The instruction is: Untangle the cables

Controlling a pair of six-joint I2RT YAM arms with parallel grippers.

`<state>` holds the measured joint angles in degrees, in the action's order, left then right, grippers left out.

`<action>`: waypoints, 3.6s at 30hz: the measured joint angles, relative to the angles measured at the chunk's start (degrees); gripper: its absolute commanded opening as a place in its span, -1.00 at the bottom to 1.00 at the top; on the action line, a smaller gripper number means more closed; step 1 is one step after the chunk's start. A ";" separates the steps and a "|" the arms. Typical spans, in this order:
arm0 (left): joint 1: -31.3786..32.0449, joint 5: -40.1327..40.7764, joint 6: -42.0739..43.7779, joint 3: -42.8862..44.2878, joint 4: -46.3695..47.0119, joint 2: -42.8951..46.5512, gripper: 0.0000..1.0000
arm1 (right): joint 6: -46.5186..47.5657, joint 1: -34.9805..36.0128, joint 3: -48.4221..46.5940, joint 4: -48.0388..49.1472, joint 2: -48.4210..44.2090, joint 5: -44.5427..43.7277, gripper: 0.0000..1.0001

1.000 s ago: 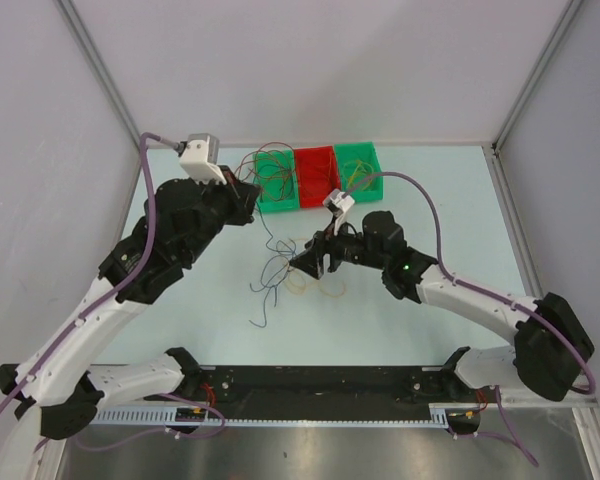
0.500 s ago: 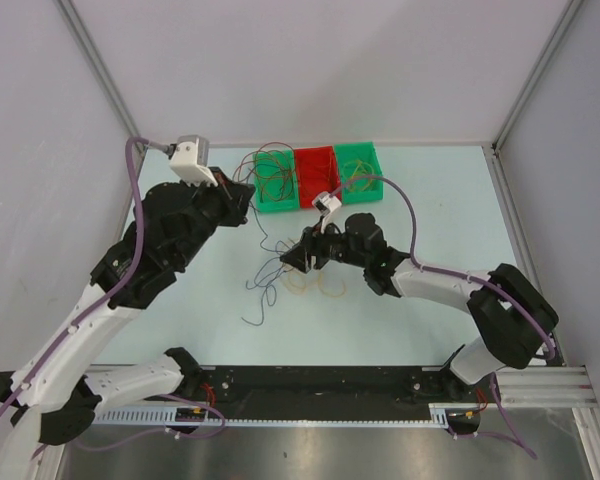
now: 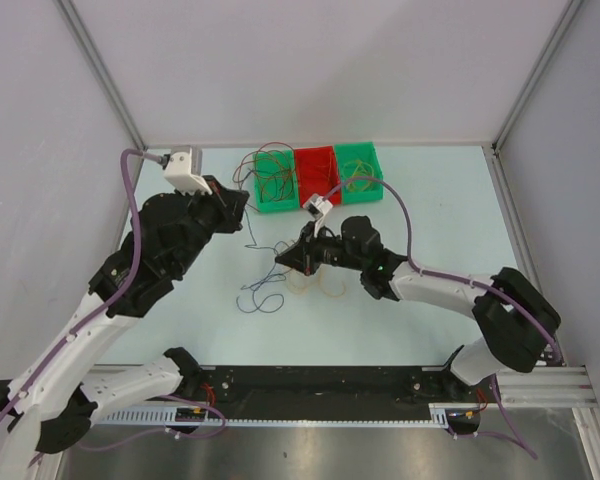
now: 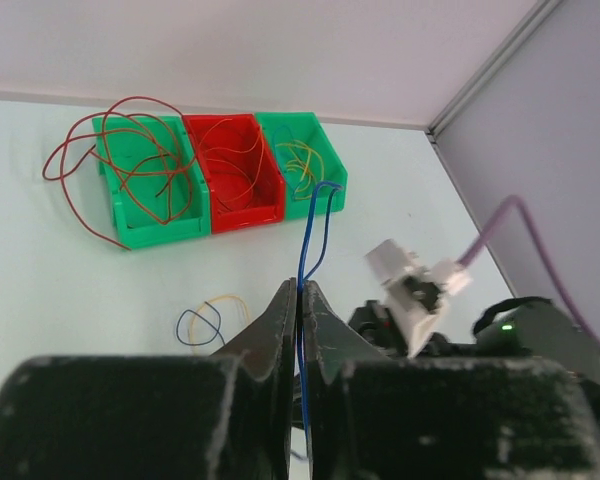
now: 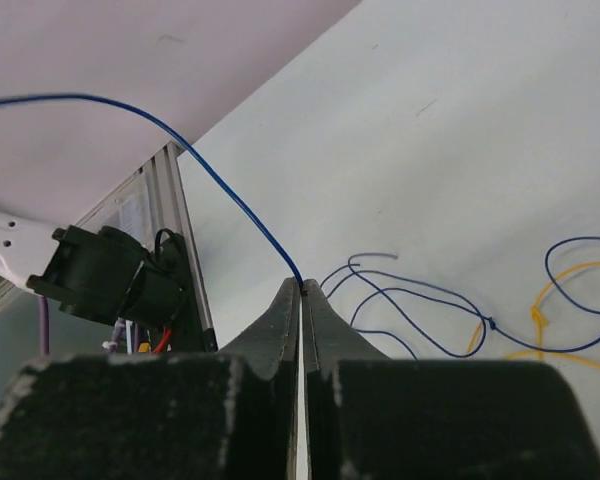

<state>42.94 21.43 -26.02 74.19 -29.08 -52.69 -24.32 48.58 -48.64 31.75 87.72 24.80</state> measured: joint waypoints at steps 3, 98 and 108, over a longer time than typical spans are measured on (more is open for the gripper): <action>-0.26 1.09 -0.48 -1.81 0.33 0.81 -0.81 | 1.01 -0.11 -0.90 -2.91 -4.90 -0.35 -1.00; -3.78 3.87 -0.42 -25.79 -12.17 11.78 0.85 | 10.10 -28.94 -45.03 -23.39 30.01 -26.69 -1.00; -3.87 3.89 -0.42 -25.79 -12.17 11.78 0.84 | 7.89 -29.86 -44.89 -24.68 32.83 -27.98 -1.00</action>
<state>39.07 25.32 -26.44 48.40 -41.25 -40.91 -16.43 18.72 -93.54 7.07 120.55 -3.18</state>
